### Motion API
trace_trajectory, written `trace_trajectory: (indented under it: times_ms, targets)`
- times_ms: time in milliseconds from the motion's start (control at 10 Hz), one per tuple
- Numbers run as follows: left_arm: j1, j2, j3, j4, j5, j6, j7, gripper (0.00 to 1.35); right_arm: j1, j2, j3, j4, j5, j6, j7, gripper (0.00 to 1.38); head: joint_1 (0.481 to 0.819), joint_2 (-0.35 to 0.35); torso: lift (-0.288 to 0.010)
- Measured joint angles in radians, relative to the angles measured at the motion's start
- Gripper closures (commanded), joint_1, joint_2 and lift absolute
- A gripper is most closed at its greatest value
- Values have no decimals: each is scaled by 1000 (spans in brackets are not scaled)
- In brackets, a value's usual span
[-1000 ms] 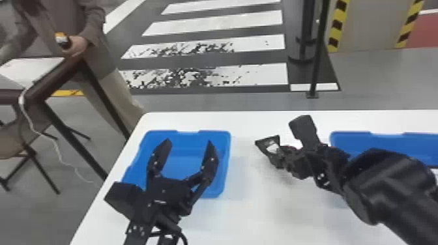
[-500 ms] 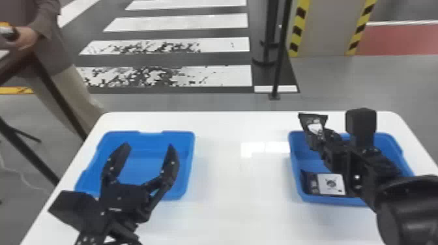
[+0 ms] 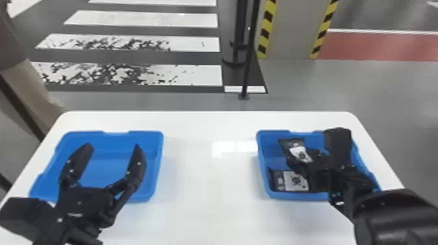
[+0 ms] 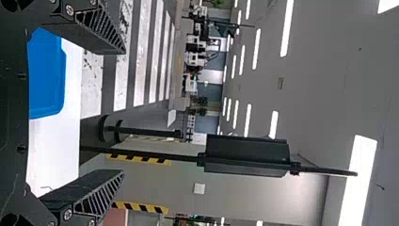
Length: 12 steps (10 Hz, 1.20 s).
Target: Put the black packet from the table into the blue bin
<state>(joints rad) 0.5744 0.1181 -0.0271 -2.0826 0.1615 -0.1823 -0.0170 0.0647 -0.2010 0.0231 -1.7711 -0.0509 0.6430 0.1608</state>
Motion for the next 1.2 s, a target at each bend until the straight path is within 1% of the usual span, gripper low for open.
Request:
trace_trajectory:
  times_ms: [100, 200, 300, 400, 500, 600, 700, 800, 900, 1000, 1200]
  targets:
    - [0, -1, 1, 0, 0, -4, 0, 127, 33, 0, -19, -42, 8, -54, 13, 116, 695, -41, -110]
    - [1, -4, 4, 0, 0, -12, 0, 125, 114, 2, -51, -124, -10, -179, 18, 225, 695, -42, -110]
    - [4, -6, 9, 0, 0, -18, 0, 125, 201, 7, -77, -194, -57, -317, 22, 288, 695, -35, -110]
    - [5, -7, 11, 0, 0, -21, 0, 125, 275, 10, -98, -261, -100, -388, 46, 314, 695, -25, -110]
    - [4, -8, 11, 0, 0, -22, 0, 125, 334, 12, -108, -331, -128, -413, 69, 315, 695, -14, -110]
    - [1, -8, 7, 0, 0, -22, 0, 125, 396, 14, -110, -386, -149, -477, 77, 317, 695, -4, -110]
    - [0, -8, 4, 0, 0, -22, 0, 127, 457, 17, -111, -391, -178, -604, 91, 315, 695, -2, -110]
    - [1, -8, 5, 0, 0, -22, 0, 127, 505, 22, -111, -357, -222, -720, 113, 317, 695, 0, -110]
    - [5, -8, 9, 0, 0, -22, 0, 127, 539, 25, -111, -330, -262, -774, 123, 317, 695, -3, -110]
    - [6, -9, 10, 0, 0, -22, 0, 127, 555, 28, -113, -324, -279, -788, 123, 317, 695, -6, -110]
    - [5, -7, 4, 0, 0, -23, 0, 127, 555, 30, -120, -337, -270, -775, 121, 317, 695, -13, -110]
